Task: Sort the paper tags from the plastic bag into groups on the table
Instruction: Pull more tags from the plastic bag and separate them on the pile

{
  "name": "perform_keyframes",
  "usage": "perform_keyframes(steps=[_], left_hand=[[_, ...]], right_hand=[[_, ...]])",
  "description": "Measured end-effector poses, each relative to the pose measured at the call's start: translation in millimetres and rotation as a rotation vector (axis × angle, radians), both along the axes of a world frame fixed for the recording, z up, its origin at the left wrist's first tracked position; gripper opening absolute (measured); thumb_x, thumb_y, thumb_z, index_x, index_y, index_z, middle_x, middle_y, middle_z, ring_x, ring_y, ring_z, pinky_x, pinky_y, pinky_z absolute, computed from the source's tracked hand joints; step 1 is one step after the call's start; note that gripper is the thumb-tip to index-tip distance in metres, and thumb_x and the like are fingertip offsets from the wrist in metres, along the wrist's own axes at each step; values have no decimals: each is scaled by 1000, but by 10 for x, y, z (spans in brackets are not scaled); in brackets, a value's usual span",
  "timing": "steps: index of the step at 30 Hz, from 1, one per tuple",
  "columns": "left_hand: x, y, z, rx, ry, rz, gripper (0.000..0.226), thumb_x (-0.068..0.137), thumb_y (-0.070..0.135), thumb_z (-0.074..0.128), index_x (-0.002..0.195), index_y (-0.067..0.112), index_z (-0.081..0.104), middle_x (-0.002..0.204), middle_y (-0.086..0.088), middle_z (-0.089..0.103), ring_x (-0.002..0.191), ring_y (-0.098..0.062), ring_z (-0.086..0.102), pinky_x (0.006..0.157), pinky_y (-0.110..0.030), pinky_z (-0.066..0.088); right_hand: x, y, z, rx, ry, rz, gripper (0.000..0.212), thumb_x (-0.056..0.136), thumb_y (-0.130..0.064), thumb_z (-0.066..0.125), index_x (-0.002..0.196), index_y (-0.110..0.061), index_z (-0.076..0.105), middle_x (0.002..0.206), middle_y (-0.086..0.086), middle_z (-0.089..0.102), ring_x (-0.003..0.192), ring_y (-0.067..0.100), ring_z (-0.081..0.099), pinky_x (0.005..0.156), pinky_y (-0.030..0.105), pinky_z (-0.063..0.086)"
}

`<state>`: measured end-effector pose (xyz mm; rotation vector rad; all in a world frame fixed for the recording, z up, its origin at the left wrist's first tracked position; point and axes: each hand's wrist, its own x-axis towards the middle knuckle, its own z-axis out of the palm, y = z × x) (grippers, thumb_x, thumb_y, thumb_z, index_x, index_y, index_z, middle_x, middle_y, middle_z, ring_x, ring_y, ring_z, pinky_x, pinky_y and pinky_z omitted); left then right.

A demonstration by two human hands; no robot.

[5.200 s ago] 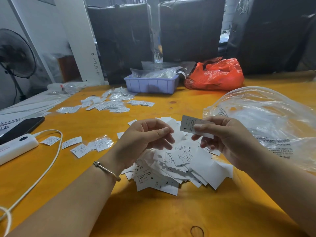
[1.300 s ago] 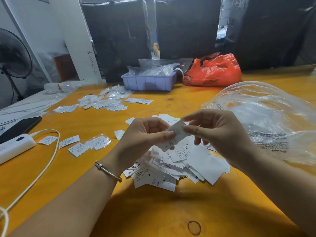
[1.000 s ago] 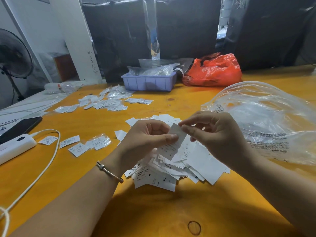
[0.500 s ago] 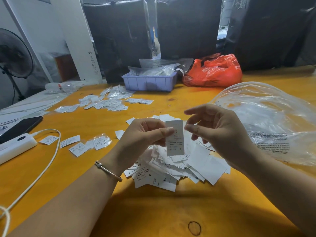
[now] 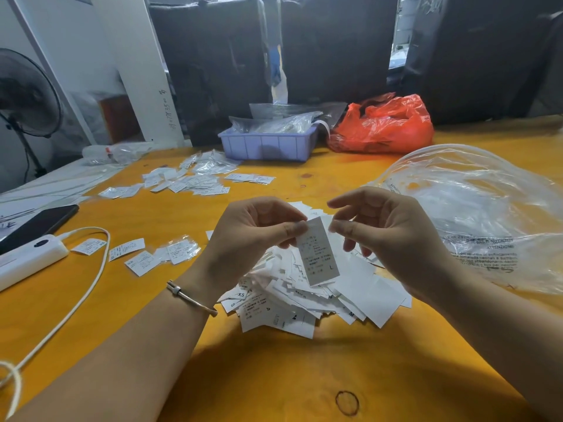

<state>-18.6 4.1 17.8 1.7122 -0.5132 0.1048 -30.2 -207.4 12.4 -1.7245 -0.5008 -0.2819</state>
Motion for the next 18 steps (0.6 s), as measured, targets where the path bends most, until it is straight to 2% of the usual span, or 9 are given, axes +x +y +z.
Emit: perform_keyframes(steps=[4,8,15,18], left_hand=[[86,108,152,29,25,116,11,81,13,74,91,9,74,86,-10,77,70,-14,70,64,-21,57],[229,411,276,153,85,258,7,88,10,72,94,10,75,85,-1,78,74,-11,72,68,-22,59],[369,1093,31,270,155,544,12,89,3,69,82,12,73,72,-1,73,58,-2,65,49,-11,47],[411,1266,-148,281,211,618,13,89,2,69,81,12,72,85,-6,70,81,-18,64,53,-22,52]], right_hand=[[14,-45,-33,-13,7,-34,15,85,-10,70,98,-16,70,71,-7,69,51,6,59,46,18,44],[37,-76,-56,-62,12,-61,13,86,-11,69,97,-17,71,68,-10,68,51,6,58,47,18,43],[62,-21,-129,-177,-11,-64,13,85,-13,69,93,-24,70,79,-8,71,56,11,64,46,18,46],[63,1,-159,-199,-25,-63,13,83,-14,70,90,-26,71,76,-4,72,54,11,64,45,17,47]])
